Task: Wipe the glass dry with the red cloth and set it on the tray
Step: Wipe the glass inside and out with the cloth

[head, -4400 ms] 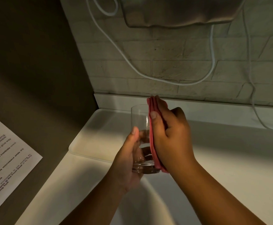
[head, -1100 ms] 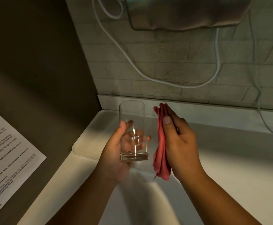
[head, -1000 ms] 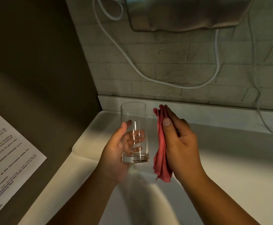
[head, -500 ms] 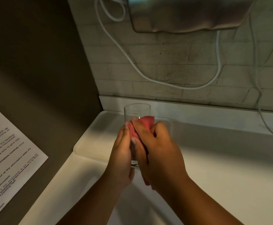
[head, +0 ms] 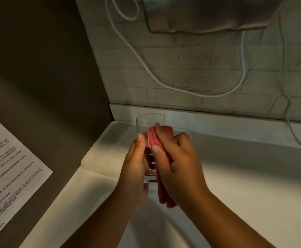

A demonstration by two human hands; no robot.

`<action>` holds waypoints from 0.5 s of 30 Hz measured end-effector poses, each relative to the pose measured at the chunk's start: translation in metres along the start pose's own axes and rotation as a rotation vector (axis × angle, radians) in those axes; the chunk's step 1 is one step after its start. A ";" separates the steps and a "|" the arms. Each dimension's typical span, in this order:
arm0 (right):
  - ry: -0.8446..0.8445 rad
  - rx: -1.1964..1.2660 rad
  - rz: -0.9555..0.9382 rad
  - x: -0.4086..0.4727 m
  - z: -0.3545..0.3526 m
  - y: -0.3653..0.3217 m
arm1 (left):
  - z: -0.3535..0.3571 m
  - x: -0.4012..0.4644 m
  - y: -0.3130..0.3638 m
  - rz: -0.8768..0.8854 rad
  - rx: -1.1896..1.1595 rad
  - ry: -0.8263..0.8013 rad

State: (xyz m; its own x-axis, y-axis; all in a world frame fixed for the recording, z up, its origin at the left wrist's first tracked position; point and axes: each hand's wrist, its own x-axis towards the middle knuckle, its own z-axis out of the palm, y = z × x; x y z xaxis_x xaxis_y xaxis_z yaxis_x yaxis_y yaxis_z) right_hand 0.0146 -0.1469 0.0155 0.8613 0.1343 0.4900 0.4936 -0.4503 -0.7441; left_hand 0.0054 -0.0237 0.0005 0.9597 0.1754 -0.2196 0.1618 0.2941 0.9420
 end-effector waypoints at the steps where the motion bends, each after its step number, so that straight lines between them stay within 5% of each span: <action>1: -0.011 -0.051 -0.042 -0.002 0.000 0.000 | -0.001 0.000 -0.001 -0.012 0.003 -0.008; 5: -0.001 -0.025 -0.057 0.002 -0.001 0.004 | 0.001 -0.002 -0.002 0.015 0.027 -0.040; 10: 0.138 0.237 0.142 0.022 -0.005 0.011 | 0.006 -0.006 -0.005 0.047 -0.048 -0.060; 15: 0.097 0.398 0.305 0.020 -0.001 0.017 | 0.004 -0.002 -0.002 -0.003 -0.149 -0.038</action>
State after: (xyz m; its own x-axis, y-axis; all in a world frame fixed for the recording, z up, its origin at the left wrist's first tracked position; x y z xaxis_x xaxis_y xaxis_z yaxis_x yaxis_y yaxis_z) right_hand 0.0397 -0.1533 0.0129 0.9675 -0.0418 0.2493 0.2453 -0.0822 -0.9659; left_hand 0.0044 -0.0282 0.0000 0.9677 0.1393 -0.2099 0.1316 0.4309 0.8928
